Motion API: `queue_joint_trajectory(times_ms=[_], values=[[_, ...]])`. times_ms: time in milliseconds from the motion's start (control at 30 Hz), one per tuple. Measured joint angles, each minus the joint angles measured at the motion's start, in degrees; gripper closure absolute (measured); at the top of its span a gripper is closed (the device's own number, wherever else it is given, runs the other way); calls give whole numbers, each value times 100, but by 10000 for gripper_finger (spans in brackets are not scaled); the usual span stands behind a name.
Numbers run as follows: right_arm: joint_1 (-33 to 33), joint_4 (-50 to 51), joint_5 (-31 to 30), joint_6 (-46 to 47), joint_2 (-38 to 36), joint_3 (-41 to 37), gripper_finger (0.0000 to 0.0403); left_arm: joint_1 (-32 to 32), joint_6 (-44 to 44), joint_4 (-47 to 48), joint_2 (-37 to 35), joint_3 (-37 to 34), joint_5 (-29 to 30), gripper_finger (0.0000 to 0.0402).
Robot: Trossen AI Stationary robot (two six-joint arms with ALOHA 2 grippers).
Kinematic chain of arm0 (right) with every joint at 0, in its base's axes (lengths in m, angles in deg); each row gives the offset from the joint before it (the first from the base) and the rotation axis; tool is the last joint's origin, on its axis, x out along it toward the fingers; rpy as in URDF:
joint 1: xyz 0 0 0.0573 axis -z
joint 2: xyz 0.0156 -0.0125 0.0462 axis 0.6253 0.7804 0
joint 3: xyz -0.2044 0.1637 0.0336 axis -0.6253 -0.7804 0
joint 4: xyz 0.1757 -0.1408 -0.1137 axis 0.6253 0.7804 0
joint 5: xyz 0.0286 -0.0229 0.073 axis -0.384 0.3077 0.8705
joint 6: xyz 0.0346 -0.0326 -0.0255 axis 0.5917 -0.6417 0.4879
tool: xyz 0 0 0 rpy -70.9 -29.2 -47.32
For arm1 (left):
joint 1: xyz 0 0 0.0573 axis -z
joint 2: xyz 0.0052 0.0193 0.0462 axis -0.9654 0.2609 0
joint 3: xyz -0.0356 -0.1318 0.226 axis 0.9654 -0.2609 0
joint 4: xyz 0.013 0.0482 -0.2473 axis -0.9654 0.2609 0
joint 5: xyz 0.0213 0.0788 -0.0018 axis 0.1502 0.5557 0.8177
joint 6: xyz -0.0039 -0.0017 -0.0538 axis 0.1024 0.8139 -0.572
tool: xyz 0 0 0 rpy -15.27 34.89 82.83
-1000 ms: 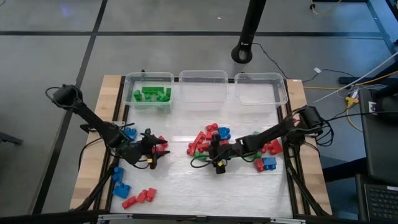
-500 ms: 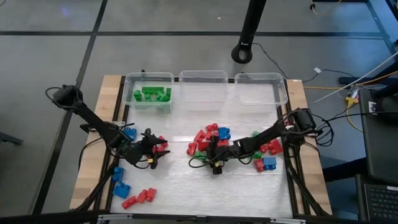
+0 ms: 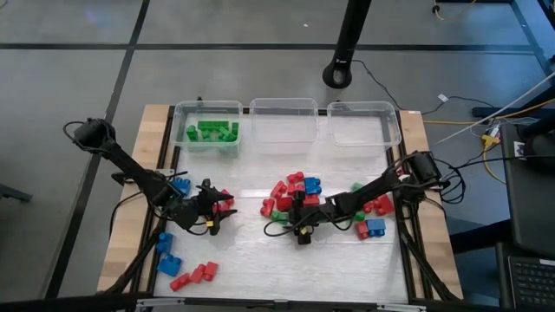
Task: Sort blocks
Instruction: Put the green game piece into the left transparent bin
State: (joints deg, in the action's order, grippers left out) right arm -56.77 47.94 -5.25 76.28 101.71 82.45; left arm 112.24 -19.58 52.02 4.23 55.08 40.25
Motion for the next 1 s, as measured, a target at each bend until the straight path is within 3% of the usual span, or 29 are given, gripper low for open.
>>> queue_joint_trajectory(times_ms=[433,767,1000], values=[[-32,-440,-285,6,515,123,155,0,-2,-21,13,2,43,171],[-32,-405,-271,-431,535,168,269,-1,-28,2,13,4,45,171],[-30,-213,-270,-677,292,136,268,0,-27,4,13,4,43,171]])
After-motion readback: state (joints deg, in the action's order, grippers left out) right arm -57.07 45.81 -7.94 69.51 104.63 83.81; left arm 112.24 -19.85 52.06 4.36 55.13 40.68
